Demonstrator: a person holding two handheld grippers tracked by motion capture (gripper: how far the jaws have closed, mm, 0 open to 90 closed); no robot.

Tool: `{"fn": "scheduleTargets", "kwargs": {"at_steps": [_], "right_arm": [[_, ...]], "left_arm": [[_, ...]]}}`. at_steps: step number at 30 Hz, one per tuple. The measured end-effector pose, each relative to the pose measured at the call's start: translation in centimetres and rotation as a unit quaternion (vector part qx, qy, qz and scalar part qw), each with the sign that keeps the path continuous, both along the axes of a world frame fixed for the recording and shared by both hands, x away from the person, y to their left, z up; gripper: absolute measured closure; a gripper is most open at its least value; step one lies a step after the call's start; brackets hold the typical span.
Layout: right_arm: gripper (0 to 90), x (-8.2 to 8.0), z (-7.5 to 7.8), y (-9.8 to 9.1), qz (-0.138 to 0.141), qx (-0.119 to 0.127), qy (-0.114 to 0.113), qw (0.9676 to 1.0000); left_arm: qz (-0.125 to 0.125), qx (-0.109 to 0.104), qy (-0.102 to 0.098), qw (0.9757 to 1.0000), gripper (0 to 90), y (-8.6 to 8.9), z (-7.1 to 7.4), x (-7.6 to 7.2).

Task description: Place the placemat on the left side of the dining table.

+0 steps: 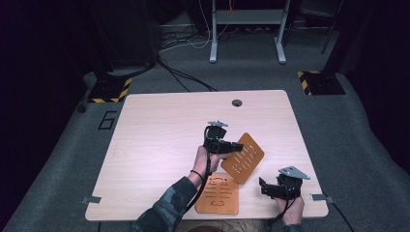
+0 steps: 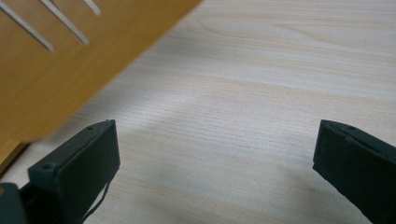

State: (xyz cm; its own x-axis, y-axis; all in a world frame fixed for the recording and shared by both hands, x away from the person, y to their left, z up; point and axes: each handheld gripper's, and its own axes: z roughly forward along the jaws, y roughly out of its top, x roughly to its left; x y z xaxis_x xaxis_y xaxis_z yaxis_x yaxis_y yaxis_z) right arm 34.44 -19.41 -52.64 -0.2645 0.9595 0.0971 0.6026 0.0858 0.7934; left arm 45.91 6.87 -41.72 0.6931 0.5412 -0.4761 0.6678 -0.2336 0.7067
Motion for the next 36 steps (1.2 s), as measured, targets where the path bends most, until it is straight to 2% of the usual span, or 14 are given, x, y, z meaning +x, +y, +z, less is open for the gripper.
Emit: {"fn": "scheduleTargets", "kwargs": {"at_steps": [3,9,14,19,22,27,32,35,36], "right_arm": [[0.0,0.0,0.0,0.1,0.000,-0.003,0.003,1.0000],[0.0,0.2,-0.1,0.2,-0.002,-0.012,0.006,0.9999],[0.0,0.6,-0.2,0.2,0.001,-0.025,0.017,0.9995],[0.0,1.2,-0.3,0.2,0.003,-0.034,0.043,0.9985],[0.0,1.2,-0.3,0.5,0.000,-0.044,0.044,0.9981],[0.0,1.2,-0.4,0.7,-0.001,-0.057,0.046,0.9973],[0.0,1.2,-0.4,0.7,0.002,-0.060,0.047,0.9971],[0.0,1.2,-0.4,0.7,0.001,-0.058,0.047,0.9972],[0.0,1.2,-0.4,0.7,0.001,-0.058,0.047,0.9972]], "left_arm": [[0.016,0.003,-0.006,0.9998,86.1,1.4,0.5,0.5],[0.032,0.007,-0.011,0.9994,86.1,2.8,1.0,1.0],[0.046,0.008,-0.015,0.9988,86.1,4.3,1.3,1.4],[0.063,0.009,-0.018,0.9978,86.2,5.8,1.6,1.8],[0.075,0.009,-0.020,0.9969,86.1,6.8,1.7,2.0],[0.097,0.011,-0.022,0.9950,86.1,8.6,1.9,2.4],[0.126,0.013,-0.024,0.9916,86.1,10.7,2.0,2.9],[0.150,0.012,-0.022,0.9884,86.1,12.3,2.1,3.2],[0.150,0.012,-0.022,0.9884,86.1,12.3,2.1,3.2]]}}
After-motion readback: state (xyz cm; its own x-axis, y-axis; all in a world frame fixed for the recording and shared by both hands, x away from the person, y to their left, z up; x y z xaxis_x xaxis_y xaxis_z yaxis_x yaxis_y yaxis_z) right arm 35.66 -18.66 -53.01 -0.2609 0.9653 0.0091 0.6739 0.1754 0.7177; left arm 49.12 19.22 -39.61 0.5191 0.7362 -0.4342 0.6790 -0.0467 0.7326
